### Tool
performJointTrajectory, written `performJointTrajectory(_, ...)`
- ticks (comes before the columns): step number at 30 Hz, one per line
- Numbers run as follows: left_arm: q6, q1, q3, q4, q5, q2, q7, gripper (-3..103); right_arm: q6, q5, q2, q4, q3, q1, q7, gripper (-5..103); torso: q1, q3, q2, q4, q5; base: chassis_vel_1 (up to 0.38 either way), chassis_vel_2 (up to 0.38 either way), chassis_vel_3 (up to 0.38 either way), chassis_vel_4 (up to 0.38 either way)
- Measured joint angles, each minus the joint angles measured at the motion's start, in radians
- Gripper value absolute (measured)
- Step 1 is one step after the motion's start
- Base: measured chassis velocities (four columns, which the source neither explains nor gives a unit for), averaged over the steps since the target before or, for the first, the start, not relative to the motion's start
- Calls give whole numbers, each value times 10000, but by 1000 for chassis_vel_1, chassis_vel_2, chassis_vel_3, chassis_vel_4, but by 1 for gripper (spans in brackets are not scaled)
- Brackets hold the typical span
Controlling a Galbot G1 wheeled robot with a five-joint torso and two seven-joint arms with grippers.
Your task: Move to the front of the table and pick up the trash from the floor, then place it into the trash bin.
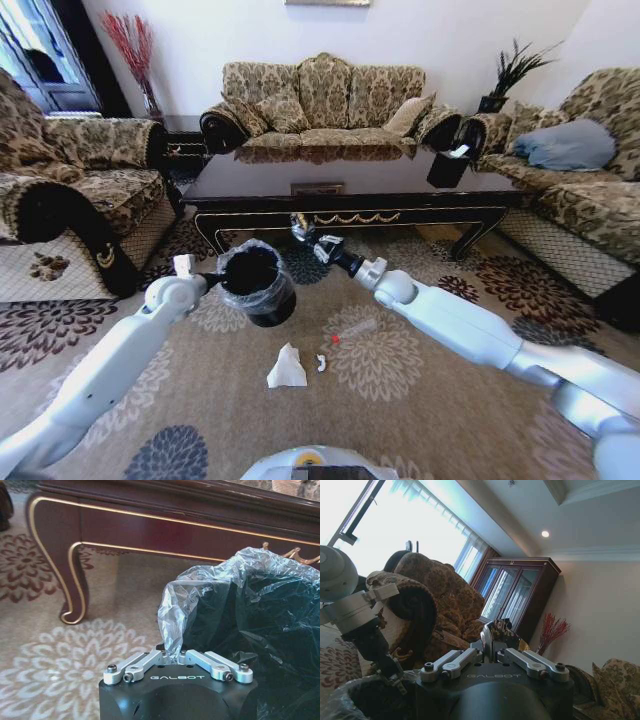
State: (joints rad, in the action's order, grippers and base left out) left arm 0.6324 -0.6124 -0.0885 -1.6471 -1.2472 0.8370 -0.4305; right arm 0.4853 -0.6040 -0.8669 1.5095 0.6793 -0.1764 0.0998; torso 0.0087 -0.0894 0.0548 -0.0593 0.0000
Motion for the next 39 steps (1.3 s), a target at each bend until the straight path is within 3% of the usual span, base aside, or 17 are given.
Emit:
performJointTrajectory(11, -129, 1135, 705, 892, 86, 966, -13, 3, 142, 285, -642, -813, 361, 144, -30, 8, 0, -1, 0, 0, 0, 0, 0, 0, 0)
performJointTrajectory(22, -167, 1717, 962, 1068, 6, 1206, -29, 3, 169, 377, -836, -1116, 488, -44, -151, 7, -1, 0, 1, -2, 1, 0, 0, 0, 0)
performJointTrajectory(25, -167, 1739, 971, 1036, -30, 1195, -40, 3, 161, 357, -807, -1134, 472, -65, -152, 23, 0, 0, 1, -1, 1, 0, 0, 0, 0)
performJointTrajectory(27, -168, 1739, 971, 1036, -33, 1178, -40, 3, 158, 347, -789, -1123, 447, -77, -152, 23, 0, 0, 2, -1, 0, 0, 0, 0, 0)
performJointTrajectory(30, -165, 1694, 970, 1033, -29, 1118, -46, 3, 145, 322, -692, -1006, 392, -87, -152, 39, 0, 1, 2, 0, 0, 0, 0, 0, 0)
performJointTrajectory(35, -163, 1509, 890, 954, -6, 1027, -47, 3, 116, 271, -546, -814, 171, -110, -209, 55, -1, 0, 1, -3, 0, 0, 0, 0, 0)
performJointTrajectory(36, -163, 1429, 834, 923, 4, 989, -47, 3, 99, 238, -514, -769, 95, -110, -249, 55, 0, 0, 1, -4, -1, 0, 0, 0, 0)
performJointTrajectory(39, -148, 944, 440, 714, 21, 718, -48, 3, -138, -143, -291, -448, -430, -165, -743, 71, -1, 0, 1, -1, -2, 0, 0, 0, 0)
